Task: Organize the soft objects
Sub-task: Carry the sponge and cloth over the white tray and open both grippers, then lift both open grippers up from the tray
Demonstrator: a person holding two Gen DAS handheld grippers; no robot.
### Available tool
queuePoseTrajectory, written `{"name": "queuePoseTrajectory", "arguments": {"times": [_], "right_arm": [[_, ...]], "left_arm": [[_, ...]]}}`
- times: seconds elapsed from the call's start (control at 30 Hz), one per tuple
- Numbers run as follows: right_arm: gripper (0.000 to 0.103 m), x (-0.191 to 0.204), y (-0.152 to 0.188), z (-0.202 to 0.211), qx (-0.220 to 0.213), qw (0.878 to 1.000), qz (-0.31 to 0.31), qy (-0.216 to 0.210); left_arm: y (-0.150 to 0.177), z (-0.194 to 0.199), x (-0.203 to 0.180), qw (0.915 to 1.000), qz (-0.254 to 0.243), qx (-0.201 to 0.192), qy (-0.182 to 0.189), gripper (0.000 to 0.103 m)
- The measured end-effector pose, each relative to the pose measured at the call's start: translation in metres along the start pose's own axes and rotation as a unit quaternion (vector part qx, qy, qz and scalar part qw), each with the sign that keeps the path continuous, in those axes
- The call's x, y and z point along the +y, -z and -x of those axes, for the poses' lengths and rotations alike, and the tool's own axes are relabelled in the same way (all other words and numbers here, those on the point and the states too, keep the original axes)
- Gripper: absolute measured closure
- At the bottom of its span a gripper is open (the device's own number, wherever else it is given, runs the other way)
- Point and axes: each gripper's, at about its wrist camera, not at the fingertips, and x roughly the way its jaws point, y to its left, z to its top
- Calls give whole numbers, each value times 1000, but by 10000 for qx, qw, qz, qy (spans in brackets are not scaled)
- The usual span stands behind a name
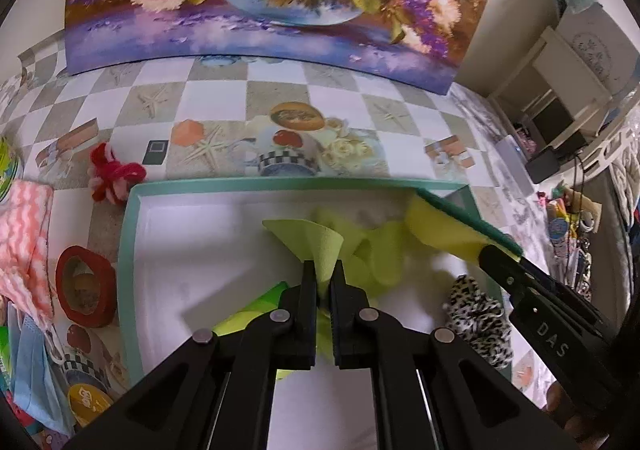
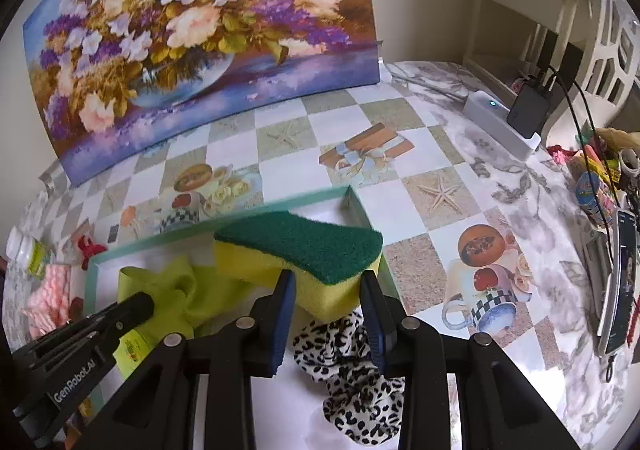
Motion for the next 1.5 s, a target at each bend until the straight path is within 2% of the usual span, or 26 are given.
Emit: {"name": "queuePoseTrajectory", "arguments": {"times": [0.4,0.5,0.57,0.67,0.77,0.9,0.97,1.07,1.23,1.33,1.4,1.47,1.5], "right_arm": [[68,7,14,-24,620,9979,157,102],[67,7,15,-24,668,9976,162,118],[67,8,13,-21,663,9975,183,154],[65,8,8,-14,651,9975,215,163],[55,9,5,-5,649,9975,218,149],[54,9,2,7,659,9975,182,152],[54,9,2,11,687,9974,175,138],[53,11,2,13,757,9967,204,203],[42,11,3,11,859,9958,208,240],[33,13,5,8,920,9950,227,301],[17,13,6,5,946,9944,249,391],[5,14,6,4,945,9941,275,453],[0,14,6,4,939,9941,282,464]], "left_arm": [[2,-3,6,9996,-9,194,-217,96],[1,-3,7,9995,2,220,-241,87],[0,0,7,9994,36,230,-250,72],[-1,8,8,9995,55,184,-238,64],[-4,17,6,9994,32,149,-317,56],[-7,33,6,9989,22,94,-449,51],[-9,39,6,9988,14,65,-492,43],[-10,46,7,9984,6,63,-559,38],[-10,41,12,9968,17,141,-790,35],[-9,37,17,9956,72,172,-918,27],[-8,36,20,9944,86,153,-1037,21],[-8,35,24,9925,109,108,-1211,9],[-8,34,26,9917,121,108,-1273,7]]}}
